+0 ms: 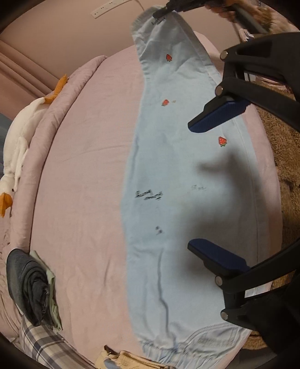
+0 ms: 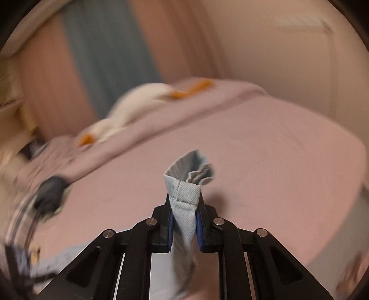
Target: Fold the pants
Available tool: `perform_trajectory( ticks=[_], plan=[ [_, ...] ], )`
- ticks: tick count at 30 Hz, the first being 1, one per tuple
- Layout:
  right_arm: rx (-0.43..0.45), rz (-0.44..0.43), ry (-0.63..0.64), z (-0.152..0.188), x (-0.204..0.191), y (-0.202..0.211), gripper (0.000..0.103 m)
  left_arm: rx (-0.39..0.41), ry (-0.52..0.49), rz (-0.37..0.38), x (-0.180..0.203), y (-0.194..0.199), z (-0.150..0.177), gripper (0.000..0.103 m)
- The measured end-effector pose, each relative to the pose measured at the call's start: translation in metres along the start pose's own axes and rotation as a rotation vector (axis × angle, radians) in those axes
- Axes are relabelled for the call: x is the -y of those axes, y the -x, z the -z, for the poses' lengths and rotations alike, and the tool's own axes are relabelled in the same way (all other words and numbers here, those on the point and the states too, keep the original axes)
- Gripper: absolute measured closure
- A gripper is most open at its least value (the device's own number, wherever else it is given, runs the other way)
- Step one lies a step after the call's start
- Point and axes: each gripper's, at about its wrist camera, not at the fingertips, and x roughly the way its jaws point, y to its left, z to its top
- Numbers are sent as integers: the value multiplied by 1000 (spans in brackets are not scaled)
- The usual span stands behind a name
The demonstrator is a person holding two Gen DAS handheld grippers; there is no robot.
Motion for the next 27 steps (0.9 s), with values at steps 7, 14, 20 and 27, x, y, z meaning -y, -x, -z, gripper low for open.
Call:
perform_trajectory(
  ticks=[7, 14, 20, 27],
  plan=[
    [-162, -301, 179, 39, -129, -35, 89, 2, 24, -20, -24, 5, -6, 9],
    [-447, -324, 289, 131, -196, -93, 89, -41, 53, -62, -49, -9, -4, 10],
    [-554, -265, 307, 150, -201, -115, 74, -89, 45, -15, -49, -21, -3, 12],
    [-533, -292, 243, 132, -176, -76, 39, -108, 5, 58, -31, -28, -7, 12]
  ],
)
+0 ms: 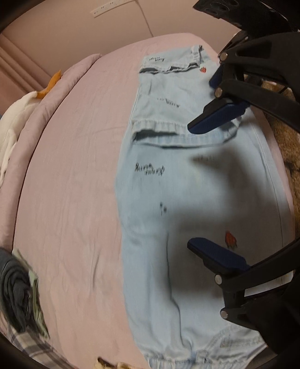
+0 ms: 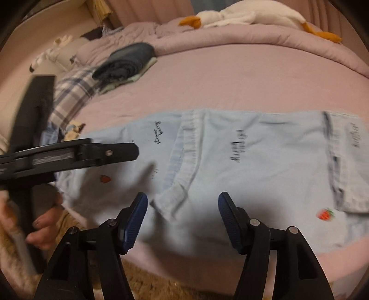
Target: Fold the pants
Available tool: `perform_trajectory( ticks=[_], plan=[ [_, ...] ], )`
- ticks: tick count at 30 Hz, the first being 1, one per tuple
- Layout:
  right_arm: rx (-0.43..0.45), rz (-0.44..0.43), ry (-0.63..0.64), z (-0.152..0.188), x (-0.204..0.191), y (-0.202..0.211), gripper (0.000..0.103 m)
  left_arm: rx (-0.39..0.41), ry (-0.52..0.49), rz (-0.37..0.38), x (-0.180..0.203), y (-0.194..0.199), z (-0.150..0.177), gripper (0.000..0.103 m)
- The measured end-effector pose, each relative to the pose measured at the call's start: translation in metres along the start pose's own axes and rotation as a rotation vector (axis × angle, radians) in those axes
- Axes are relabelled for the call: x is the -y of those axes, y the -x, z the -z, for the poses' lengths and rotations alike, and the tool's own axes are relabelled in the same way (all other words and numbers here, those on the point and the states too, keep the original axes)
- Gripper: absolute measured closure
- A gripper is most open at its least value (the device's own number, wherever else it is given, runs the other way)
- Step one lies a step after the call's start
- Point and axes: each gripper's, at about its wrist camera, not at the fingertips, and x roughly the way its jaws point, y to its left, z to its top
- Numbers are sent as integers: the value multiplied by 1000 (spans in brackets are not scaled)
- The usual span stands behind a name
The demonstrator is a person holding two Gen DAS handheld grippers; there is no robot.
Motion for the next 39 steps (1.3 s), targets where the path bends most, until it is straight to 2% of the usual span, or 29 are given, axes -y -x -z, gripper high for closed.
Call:
perform_trajectory(
  ticks=[3, 7, 8, 11, 14, 15, 17, 18, 20, 21, 22, 23, 26, 29, 31, 35, 37, 39],
  plan=[
    [48, 92, -96, 8, 39, 30, 39, -46, -19, 50, 9, -12, -1, 16],
    [110, 302, -203, 10, 91, 54, 39, -92, -33, 80, 21, -31, 0, 23],
    [109, 383, -210, 8, 104, 58, 39, -83, -45, 57, 26, -34, 1, 23],
    [92, 520, -141, 1, 112, 53, 39, -71, -88, 43, 37, -37, 1, 28],
    [57, 549, -27, -8, 99, 36, 39, -66, -123, 24, 49, -43, 5, 48],
    [47, 564, 6, -10, 91, 28, 39, -68, -158, 13, 56, -46, 8, 68],
    [4, 623, 60, -12, 83, 5, 39, -57, -186, -15, 61, -48, 12, 73],
    [-15, 641, 66, -12, 82, -2, 39, -44, -193, -16, 62, -46, 13, 83],
    [-40, 675, 101, -5, 86, -15, 40, -52, -174, 17, 59, -46, 13, 87],
    [-25, 681, 100, -3, 90, -15, 55, -58, -151, 40, 53, -45, 11, 87],
    [-17, 674, 83, -4, 93, -13, 73, -64, -139, 53, 50, -45, 10, 87],
    [-12, 658, 37, -5, 102, -9, 97, -75, -114, 73, 45, -43, 8, 87],
    [47, 642, -86, -7, 128, 18, 97, -79, -91, 93, 39, -39, 5, 87],
    [140, 554, -212, -10, 153, 61, 97, -81, -95, 112, 38, -33, 5, 89],
    [206, 487, -257, -15, 155, 87, 97, -84, -91, 132, 37, -27, 5, 88],
    [289, 340, -200, -27, 114, 110, 97, -50, -85, 152, 31, -10, 2, 85],
    [299, 226, -141, -33, 80, 106, 97, -18, -82, 171, 30, -1, -4, 71],
    [266, 102, -73, -36, 42, 86, 97, 15, -72, 162, 23, 7, -6, 57]
  ],
)
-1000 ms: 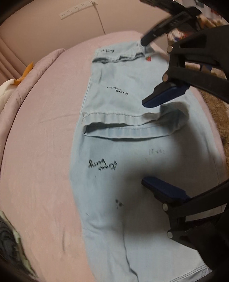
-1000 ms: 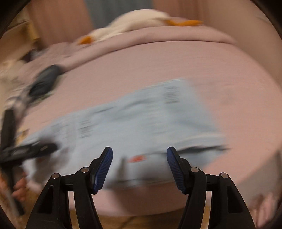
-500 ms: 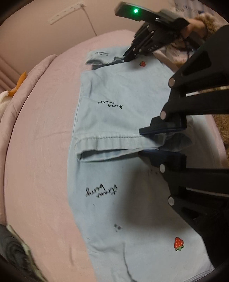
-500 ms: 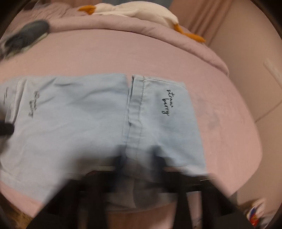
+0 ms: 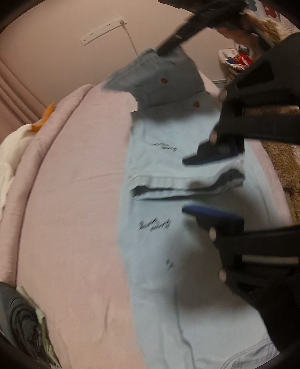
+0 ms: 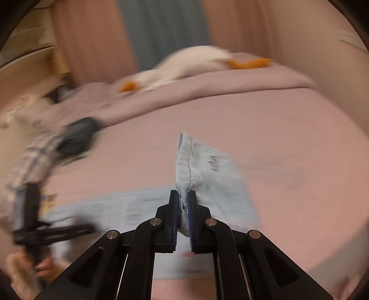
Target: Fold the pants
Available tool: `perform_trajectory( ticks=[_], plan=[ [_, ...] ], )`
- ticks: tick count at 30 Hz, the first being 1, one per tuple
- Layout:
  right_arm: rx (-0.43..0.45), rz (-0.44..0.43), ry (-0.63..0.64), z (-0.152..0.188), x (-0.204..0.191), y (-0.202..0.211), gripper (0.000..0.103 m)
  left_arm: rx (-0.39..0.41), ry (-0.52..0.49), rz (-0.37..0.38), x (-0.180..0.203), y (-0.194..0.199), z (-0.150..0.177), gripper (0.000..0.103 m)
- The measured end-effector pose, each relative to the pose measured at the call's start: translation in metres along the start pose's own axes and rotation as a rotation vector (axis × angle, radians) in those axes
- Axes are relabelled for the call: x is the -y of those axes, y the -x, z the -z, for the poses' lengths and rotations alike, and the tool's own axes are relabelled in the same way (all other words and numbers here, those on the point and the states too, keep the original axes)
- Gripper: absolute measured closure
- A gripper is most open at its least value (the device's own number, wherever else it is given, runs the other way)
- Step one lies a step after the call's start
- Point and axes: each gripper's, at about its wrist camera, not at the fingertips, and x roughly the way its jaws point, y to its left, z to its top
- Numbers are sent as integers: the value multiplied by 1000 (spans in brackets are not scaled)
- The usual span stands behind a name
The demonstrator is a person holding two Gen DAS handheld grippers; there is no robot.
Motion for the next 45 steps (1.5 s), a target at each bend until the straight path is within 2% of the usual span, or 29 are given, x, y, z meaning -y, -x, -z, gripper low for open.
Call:
perform_trajectory(
  ticks=[2, 4, 6, 8, 10, 11, 13, 15, 16, 19, 24, 26, 27, 29, 31, 35, 38, 41, 45],
  plan=[
    [-61, -80, 47, 10, -32, -25, 97, 11, 15, -7, -5, 3, 0, 55],
    [-138, -123, 74, 24, -59, -59, 97, 0, 45, 3, -14, 3, 0, 55],
    [-209, -110, 98, 40, -77, -90, 97, -16, 70, 11, -20, -2, 0, 55],
    [-271, -57, 111, 50, -82, -114, 96, -29, 82, -8, -25, -6, 1, 55],
    [-329, -28, 92, 57, -78, -132, 93, -48, 86, -30, -25, -13, -1, 55],
    [-341, -41, 83, 59, -81, -132, 86, -56, 87, -35, -26, -15, -1, 55],
    [-329, -75, 91, 57, -84, -124, 78, -76, 91, -46, -26, -19, -3, 51],
    [-329, -116, 96, 57, -84, -111, 52, -79, 78, -45, -22, -21, -5, 43],
    [-313, -121, 93, 55, -84, -102, 49, -80, 69, -43, -20, -21, -6, 39],
    [-265, -79, 62, 45, -60, -71, 48, -92, 24, -25, -6, -27, -9, 36],
    [-154, 154, -20, 31, -2, -38, 48, -166, -16, 21, 18, -59, -11, 37],
    [-143, 217, -75, 30, 21, -34, 48, -166, -32, -16, 25, -68, -9, 38],
    [-142, 240, -89, 31, 27, -35, 48, -155, -45, -52, 31, -70, -8, 40],
    [-146, 290, -107, 37, 37, -37, 48, -149, -91, -118, 42, -73, -6, 63],
    [-166, 303, -126, 43, 42, -39, 48, -151, -109, -123, 48, -73, -3, 82],
    [-177, 291, -159, 47, 48, -36, 48, -135, -33, -82, 39, -63, -2, 88],
    [-166, 309, -126, 42, 40, -33, 48, -130, -6, -68, 35, -47, -2, 89],
    [-156, 318, -97, 40, 37, -33, 48, -110, -21, -98, 33, -37, 1, 89],
    [-185, 263, -99, 47, 29, -46, 48, -126, -16, -111, 23, -46, 12, 87]
  ],
)
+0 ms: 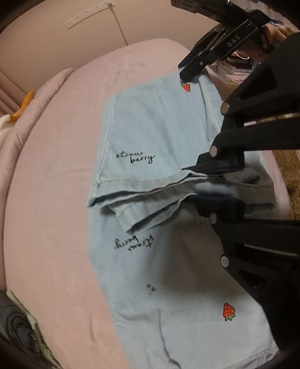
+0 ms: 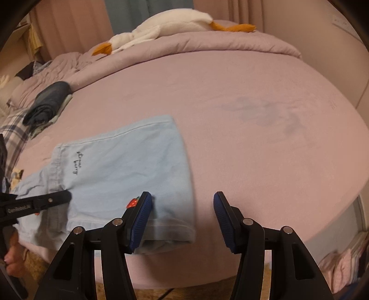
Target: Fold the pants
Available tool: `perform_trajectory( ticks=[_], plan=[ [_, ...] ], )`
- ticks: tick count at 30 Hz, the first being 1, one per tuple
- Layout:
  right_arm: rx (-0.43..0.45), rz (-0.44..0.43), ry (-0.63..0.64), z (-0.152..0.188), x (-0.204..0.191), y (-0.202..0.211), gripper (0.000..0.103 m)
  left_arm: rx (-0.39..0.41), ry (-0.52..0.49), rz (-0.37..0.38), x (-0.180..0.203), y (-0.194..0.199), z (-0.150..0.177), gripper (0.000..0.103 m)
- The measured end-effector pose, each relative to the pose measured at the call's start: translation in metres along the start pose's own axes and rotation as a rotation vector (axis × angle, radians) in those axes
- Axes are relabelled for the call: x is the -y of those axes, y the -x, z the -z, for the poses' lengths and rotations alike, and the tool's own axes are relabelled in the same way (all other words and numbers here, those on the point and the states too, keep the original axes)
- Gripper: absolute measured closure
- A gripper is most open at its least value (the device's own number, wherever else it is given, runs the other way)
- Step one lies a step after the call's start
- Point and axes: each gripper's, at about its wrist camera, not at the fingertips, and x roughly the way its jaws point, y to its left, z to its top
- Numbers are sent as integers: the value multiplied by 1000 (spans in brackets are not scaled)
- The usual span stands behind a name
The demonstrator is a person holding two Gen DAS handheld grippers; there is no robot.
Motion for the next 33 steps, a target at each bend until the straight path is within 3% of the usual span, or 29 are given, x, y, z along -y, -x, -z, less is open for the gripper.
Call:
perform_trajectory(
  ticks=[5, 11, 15, 17, 19, 21, 24, 29, 33],
  plan=[
    [-86, -7, 18, 11, -11, -28, 48, 17, -40, -24, 14, -7, -6, 83],
    [-56, 37, 51, 16, -19, -29, 48, 23, -32, -27, 10, 6, -5, 81],
    [-76, 60, 30, 9, -24, -25, 47, 74, -23, -48, 1, 33, 0, 83],
    [-60, 73, 39, 4, -29, -16, 47, 117, -23, -95, -7, 50, 4, 75],
    [-35, 72, 44, 2, -34, -8, 41, 165, -13, -142, -21, 68, 9, 44],
    [-19, 53, 44, -1, -40, -3, 35, 228, 12, -193, -36, 85, 11, 31],
    [-1, 71, 65, -4, -49, 1, 34, 278, 63, -267, -60, 105, 17, 28],
    [8, 128, 106, -4, -60, 6, 33, 296, 187, -291, -102, 123, 23, 26],
    [42, 129, 109, -10, -58, 19, 28, 312, 260, -311, -129, 133, 33, 15]
  ],
)
